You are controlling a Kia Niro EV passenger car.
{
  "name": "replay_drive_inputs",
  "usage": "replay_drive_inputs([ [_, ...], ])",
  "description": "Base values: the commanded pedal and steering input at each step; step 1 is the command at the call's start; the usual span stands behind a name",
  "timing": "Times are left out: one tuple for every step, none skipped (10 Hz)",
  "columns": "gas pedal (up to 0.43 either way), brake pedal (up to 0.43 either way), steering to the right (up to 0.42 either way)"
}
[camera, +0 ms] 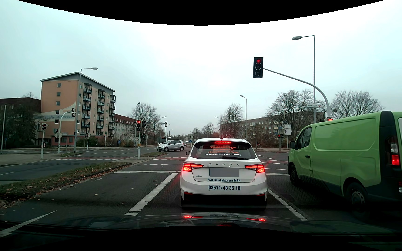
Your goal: Follow the waypoints while adhering to traffic rules and regulations
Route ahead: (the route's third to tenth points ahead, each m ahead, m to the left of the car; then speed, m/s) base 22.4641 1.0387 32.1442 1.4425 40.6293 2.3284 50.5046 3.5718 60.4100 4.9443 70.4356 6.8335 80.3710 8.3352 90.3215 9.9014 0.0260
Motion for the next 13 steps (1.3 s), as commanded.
replay_drive_inputs([
  [0.000,0.530,-0.005],
  [0.000,0.543,-0.005],
  [0.000,0.543,-0.005],
  [0.000,0.537,-0.005],
  [0.000,0.506,-0.004],
  [0.000,0.451,-0.005],
  [0.000,0.415,-0.004],
  [0.000,0.402,-0.005],
  [0.000,0.396,-0.005],
  [0.000,0.390,-0.005],
  [0.000,0.390,-0.004],
  [0.000,0.390,-0.004],
  [0.000,0.390,-0.005],
])
